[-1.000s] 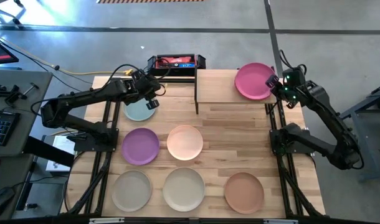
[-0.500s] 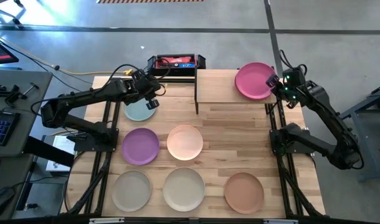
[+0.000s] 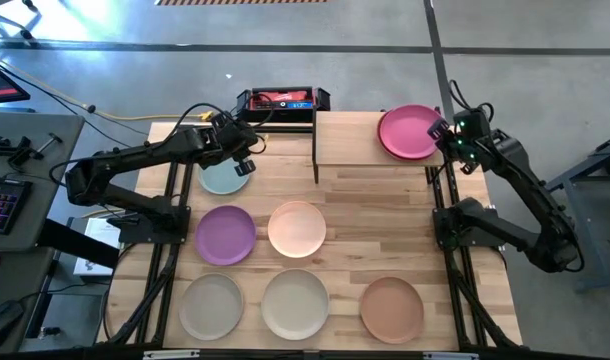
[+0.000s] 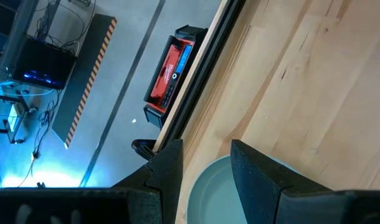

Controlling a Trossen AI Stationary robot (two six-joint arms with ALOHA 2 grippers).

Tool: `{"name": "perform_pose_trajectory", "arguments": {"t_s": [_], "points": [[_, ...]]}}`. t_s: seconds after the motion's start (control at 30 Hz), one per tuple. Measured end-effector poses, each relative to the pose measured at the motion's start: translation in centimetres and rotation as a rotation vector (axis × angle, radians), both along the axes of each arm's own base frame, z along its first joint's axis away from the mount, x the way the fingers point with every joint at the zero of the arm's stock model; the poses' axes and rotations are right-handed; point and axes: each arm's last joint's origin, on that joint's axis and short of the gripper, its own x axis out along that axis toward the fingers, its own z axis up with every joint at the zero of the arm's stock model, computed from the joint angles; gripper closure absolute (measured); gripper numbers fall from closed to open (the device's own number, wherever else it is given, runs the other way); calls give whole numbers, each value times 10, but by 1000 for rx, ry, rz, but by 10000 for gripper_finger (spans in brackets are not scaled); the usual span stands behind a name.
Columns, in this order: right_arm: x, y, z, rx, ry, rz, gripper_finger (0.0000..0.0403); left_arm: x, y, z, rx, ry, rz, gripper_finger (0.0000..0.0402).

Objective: Place and stack plates onto a shelf
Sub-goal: Stack the pink plate on top of the orange plate on the shelf

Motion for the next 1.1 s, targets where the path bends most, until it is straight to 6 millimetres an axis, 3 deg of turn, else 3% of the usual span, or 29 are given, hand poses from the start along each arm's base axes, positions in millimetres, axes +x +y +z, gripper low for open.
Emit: {"name": "perform_pose_trajectory", "arguments": {"t_s": [0.17,0.73,1.1], "points": [[0,-1,1,-9,-7,0,325,0,0,0,0,0,0,277],[7,-10,-3,27,-20,61,325,3,1,2,20,-39,-3,277],[3,0,5,-44,-42,109,325,-3,-2,-2,-6,85,-43,277]]}}
